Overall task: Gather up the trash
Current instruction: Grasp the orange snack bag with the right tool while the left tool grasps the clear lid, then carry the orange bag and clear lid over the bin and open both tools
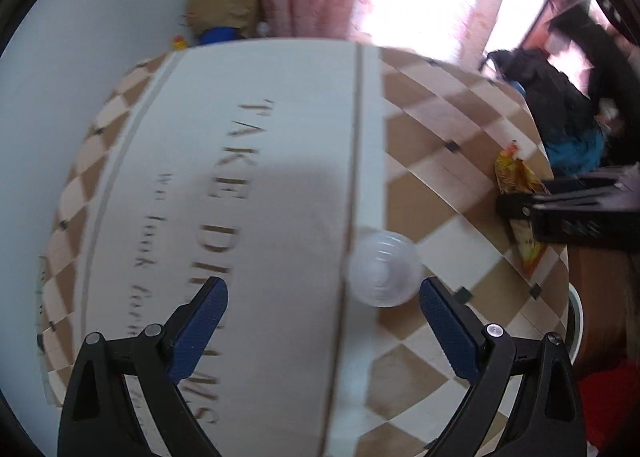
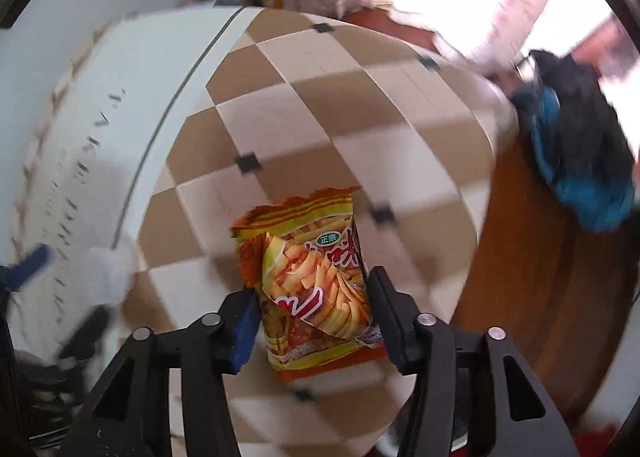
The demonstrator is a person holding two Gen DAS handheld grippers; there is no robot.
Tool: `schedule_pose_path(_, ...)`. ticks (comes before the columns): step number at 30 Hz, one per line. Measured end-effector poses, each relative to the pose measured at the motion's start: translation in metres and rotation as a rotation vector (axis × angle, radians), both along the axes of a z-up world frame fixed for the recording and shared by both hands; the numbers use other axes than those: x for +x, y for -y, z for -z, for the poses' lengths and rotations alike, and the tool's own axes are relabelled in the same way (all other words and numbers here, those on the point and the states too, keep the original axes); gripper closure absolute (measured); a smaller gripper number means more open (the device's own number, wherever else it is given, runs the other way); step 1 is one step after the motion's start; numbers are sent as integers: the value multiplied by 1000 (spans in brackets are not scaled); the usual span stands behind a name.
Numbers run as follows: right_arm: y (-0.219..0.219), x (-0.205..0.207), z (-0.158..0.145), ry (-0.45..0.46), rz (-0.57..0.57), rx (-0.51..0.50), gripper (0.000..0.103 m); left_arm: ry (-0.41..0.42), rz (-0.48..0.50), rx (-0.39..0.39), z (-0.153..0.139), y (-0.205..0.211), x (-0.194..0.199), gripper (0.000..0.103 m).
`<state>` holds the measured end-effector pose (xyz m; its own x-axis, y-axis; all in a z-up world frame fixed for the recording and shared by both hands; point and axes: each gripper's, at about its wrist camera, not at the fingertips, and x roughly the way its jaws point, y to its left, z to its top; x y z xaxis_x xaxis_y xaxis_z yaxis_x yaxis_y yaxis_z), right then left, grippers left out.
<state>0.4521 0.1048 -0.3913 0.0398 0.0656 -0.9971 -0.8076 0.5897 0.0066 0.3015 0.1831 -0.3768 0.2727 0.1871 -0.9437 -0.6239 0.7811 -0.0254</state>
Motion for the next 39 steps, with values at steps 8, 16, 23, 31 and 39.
schedule_pose_path(8,64,-18,-8,-43,260,67,52,-26,53,70,8,9,27,25)
schedule_pose_path(16,83,-36,-5,-60,342,129,52,-15,56,88,4,8,20,66)
schedule_pose_path(23,95,-63,-29,-52,364,212,52,46,15,166,-41,15,-16,66)
schedule_pose_path(31,129,-106,-116,12,374,380,52,161,4,225,-119,43,-66,66)
schedule_pose_path(39,201,-119,-209,92,409,514,52,282,90,215,-186,100,-84,66)
